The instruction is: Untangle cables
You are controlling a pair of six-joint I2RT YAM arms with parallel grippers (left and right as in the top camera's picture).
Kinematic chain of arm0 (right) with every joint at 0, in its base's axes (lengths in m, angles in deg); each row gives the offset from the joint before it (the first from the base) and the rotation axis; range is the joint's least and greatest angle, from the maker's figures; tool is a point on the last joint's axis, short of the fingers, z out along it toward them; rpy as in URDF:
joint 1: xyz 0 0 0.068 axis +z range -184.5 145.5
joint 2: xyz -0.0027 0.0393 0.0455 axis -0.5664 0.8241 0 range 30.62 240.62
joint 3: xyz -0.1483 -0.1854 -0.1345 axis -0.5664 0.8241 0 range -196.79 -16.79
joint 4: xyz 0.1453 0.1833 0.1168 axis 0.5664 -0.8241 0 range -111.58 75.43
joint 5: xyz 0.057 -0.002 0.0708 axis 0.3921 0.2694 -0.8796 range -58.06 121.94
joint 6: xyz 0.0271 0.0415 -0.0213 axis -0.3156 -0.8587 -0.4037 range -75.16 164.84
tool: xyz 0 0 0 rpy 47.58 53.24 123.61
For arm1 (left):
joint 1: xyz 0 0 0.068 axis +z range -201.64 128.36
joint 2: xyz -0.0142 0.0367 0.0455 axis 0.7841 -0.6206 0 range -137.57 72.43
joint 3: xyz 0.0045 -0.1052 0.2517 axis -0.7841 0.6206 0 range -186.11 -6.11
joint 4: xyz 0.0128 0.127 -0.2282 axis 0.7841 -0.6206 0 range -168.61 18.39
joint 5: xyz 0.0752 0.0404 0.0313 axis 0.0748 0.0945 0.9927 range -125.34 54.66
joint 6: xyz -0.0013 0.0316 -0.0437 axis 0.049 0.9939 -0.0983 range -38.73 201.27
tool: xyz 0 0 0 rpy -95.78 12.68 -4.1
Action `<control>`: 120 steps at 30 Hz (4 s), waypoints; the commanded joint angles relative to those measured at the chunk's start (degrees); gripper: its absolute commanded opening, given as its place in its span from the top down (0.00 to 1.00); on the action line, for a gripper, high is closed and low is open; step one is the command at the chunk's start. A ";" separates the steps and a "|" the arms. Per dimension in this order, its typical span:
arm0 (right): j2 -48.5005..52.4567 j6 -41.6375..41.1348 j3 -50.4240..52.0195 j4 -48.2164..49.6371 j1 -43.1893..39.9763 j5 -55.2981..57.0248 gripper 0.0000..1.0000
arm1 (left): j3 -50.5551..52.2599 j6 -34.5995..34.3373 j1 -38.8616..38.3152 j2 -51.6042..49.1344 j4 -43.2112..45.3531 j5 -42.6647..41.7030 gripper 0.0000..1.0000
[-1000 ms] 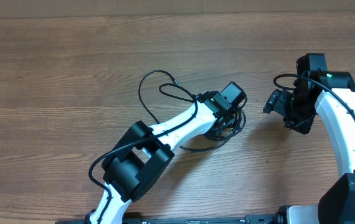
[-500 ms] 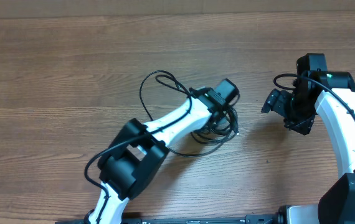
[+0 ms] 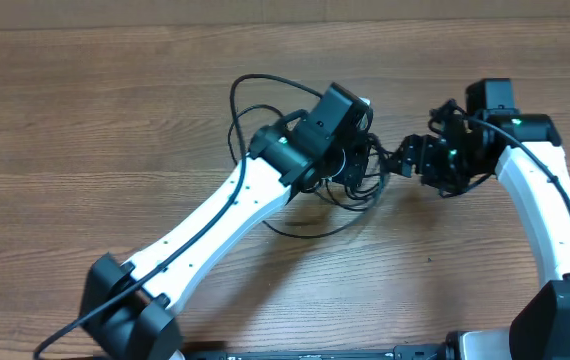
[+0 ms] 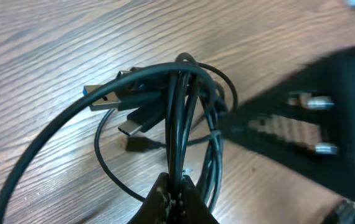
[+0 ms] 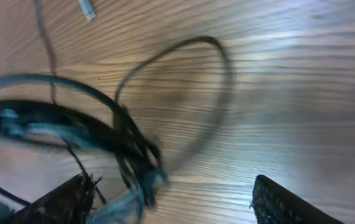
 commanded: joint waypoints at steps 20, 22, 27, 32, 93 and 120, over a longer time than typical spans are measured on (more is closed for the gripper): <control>-0.66 -23.34 0.50 4.81 4.81 29.64 0.54 | -0.79 5.86 10.60 14.38 -3.08 -15.13 0.96; -0.66 -24.79 0.50 4.63 4.81 29.66 0.54 | -0.79 6.03 11.80 14.71 -4.20 -15.10 0.96; -0.66 -28.33 0.50 3.85 4.81 30.12 0.51 | -0.76 7.32 13.86 14.69 -6.45 -13.35 0.96; -0.66 -7.80 0.48 9.33 5.33 1.46 0.41 | -0.74 7.58 13.33 14.62 -5.90 -13.60 0.96; -6.01 -7.72 -35.89 2.67 7.17 8.66 0.96 | -0.70 -7.23 33.51 12.24 -17.94 19.04 0.96; -3.67 -7.74 -35.82 -14.12 7.15 26.18 0.38 | -4.70 5.40 38.56 10.67 -14.45 -3.93 0.22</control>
